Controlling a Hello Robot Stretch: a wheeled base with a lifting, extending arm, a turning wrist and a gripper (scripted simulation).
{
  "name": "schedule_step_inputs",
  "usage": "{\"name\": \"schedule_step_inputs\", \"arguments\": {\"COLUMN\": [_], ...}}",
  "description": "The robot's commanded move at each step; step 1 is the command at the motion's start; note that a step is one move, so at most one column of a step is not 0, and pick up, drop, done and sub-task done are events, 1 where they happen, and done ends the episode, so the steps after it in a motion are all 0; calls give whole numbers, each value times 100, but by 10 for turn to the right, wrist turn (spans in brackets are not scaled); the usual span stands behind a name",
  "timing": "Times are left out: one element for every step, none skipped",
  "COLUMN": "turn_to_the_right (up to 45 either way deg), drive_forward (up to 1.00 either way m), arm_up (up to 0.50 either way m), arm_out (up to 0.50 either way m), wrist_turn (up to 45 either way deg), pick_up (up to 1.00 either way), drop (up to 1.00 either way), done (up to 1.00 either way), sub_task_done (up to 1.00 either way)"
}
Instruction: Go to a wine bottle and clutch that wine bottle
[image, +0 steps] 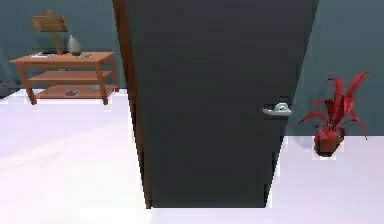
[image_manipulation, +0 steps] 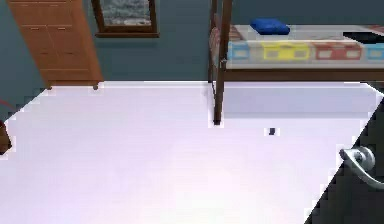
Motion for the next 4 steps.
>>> {"name": "schedule_step_inputs", "arguments": {"turn_to_the_right": [-450, -450, 0, -360], "drive_forward": [0, 0, 60, 0], "arm_up": [0, 0, 0, 0], "arm_out": [0, 0, 0, 0], "wrist_turn": [0, 0, 0, 0], "pick_up": [0, 0, 0, 0], "drop": [0, 0, 0, 0], "done": [0, 0, 0, 0], "sub_task_done": [0, 0, 0, 0]}}
